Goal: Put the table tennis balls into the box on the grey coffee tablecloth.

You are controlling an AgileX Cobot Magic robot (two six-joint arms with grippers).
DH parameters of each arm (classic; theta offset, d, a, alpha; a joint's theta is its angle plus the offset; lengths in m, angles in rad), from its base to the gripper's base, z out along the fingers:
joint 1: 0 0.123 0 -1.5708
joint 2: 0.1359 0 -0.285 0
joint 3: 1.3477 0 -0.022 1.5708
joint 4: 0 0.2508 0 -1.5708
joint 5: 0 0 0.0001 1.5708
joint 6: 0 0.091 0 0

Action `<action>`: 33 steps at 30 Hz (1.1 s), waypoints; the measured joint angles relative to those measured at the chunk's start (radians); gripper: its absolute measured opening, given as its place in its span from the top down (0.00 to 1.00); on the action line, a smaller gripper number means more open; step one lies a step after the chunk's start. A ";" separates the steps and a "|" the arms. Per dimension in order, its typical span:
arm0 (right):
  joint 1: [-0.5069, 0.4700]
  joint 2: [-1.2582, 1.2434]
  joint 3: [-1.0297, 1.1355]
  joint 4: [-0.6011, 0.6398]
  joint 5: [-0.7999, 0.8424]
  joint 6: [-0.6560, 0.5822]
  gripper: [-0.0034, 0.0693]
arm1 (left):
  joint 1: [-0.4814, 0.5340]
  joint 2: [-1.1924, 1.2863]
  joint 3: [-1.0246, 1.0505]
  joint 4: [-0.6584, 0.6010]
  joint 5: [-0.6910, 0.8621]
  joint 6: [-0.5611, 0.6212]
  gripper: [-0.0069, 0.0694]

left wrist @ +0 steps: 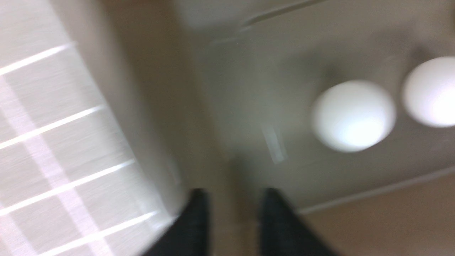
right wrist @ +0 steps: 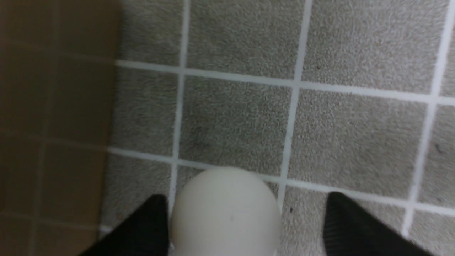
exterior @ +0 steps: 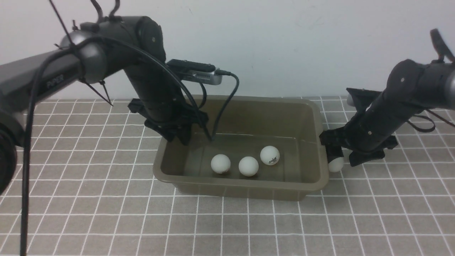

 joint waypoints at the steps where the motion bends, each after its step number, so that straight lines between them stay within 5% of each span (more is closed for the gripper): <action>1: 0.001 0.003 0.000 -0.008 0.001 0.000 0.37 | 0.008 -0.021 0.000 0.009 0.009 -0.003 0.80; 2: 0.001 0.003 0.000 -0.016 0.001 0.000 0.48 | 0.014 -0.046 0.001 0.014 0.015 -0.004 0.84; 9: -0.015 -0.129 0.001 -0.015 0.072 0.034 0.45 | 0.065 -0.366 0.034 0.026 0.051 -0.007 0.92; 18: 0.199 -0.292 0.001 0.084 -0.129 -0.137 0.45 | 0.078 -0.891 0.447 -0.001 -0.103 -0.056 0.92; 21: 0.223 -0.269 -0.001 0.087 -0.159 -0.149 0.37 | 0.078 -1.000 0.563 -0.021 -0.165 -0.061 0.92; 25: 0.228 -0.254 -0.046 0.077 -0.138 -0.153 0.10 | 0.078 -1.212 0.756 -0.040 -0.260 -0.067 0.92; 28: 0.228 -0.274 -0.093 0.054 -0.082 -0.141 0.06 | 0.078 -1.280 0.801 -0.044 -0.258 -0.076 0.92; 30: 0.228 -0.323 -0.133 0.032 -0.020 -0.102 0.14 | 0.078 -1.317 0.816 -0.047 -0.241 -0.092 0.92; 33: 0.228 -0.482 -0.154 0.004 0.012 -0.063 0.45 | 0.079 -1.331 0.818 -0.047 -0.216 -0.093 0.92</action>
